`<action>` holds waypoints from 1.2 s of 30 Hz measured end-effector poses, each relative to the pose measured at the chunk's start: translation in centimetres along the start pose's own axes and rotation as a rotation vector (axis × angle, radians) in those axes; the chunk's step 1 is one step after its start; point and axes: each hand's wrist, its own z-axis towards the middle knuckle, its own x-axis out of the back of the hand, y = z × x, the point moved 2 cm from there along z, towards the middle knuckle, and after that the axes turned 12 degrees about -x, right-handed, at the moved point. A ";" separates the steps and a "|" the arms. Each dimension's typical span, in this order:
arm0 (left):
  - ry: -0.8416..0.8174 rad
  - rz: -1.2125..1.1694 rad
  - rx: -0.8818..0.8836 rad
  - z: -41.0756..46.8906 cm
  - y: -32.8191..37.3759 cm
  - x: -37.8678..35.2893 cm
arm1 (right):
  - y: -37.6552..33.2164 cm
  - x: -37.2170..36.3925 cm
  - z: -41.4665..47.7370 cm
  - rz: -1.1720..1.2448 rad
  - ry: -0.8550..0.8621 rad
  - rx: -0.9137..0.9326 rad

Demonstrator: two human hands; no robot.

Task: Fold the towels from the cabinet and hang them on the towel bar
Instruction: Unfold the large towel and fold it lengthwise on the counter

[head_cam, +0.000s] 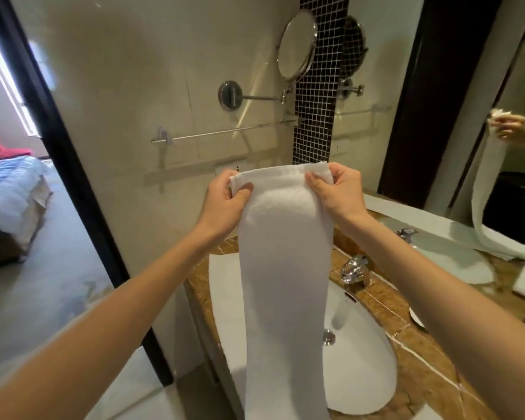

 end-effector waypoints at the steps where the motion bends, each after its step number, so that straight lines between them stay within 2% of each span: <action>1: 0.000 0.014 0.018 -0.1 -0.7 0.2 | 0.6 -0.5 0.4 0.002 -0.016 -0.004; 16: -0.013 0.200 0.301 0.9 -12.9 3.8 | 8.9 -9.0 6.3 -0.137 -0.098 -0.125; 25: -0.030 0.142 0.367 4.5 -22.8 5.6 | 13.2 -14.6 11.5 -0.236 -0.031 -0.197; 36: -0.045 0.076 0.468 5.8 -30.4 5.8 | 19.3 -18.4 15.2 -0.248 0.004 -0.287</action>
